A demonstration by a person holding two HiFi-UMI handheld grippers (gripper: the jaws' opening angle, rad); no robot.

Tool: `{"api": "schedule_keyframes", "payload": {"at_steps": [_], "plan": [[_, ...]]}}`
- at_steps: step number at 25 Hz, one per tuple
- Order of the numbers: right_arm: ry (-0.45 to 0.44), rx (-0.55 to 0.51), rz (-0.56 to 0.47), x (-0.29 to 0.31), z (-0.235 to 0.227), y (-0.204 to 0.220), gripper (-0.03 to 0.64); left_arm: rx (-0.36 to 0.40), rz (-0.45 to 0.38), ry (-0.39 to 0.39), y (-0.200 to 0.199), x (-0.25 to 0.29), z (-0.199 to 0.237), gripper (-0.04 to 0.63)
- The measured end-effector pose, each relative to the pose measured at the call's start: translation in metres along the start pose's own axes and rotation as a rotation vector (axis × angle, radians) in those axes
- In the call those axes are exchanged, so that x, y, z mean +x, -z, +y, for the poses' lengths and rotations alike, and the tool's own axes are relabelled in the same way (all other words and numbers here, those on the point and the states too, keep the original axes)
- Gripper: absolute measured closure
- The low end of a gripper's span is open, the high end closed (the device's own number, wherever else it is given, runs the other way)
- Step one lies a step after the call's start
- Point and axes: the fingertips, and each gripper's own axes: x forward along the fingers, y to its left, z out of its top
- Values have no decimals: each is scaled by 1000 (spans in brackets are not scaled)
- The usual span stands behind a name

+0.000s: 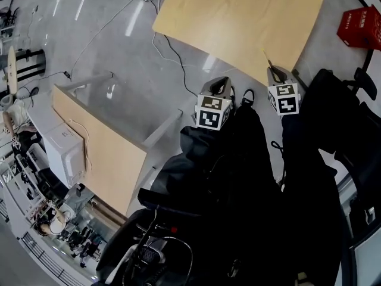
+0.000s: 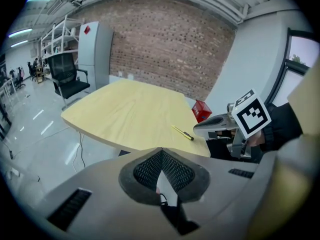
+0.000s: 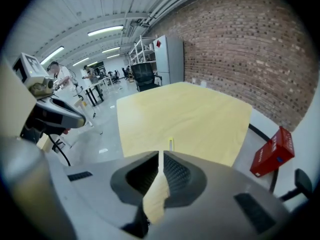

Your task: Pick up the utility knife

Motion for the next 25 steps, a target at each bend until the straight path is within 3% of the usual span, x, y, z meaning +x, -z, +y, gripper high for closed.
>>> {"api": "schedule_keyframes", "payload": {"at_steps": [5, 14, 25], "plan": [[20, 8, 49, 18, -12, 8, 558, -9, 12, -14, 10, 0, 10, 595], [24, 0, 139, 42, -18, 26, 549, -19, 26, -17, 23, -1, 22, 595], [42, 3, 118, 39, -15, 20, 551, -11, 20, -19, 21, -2, 24, 595]]}}
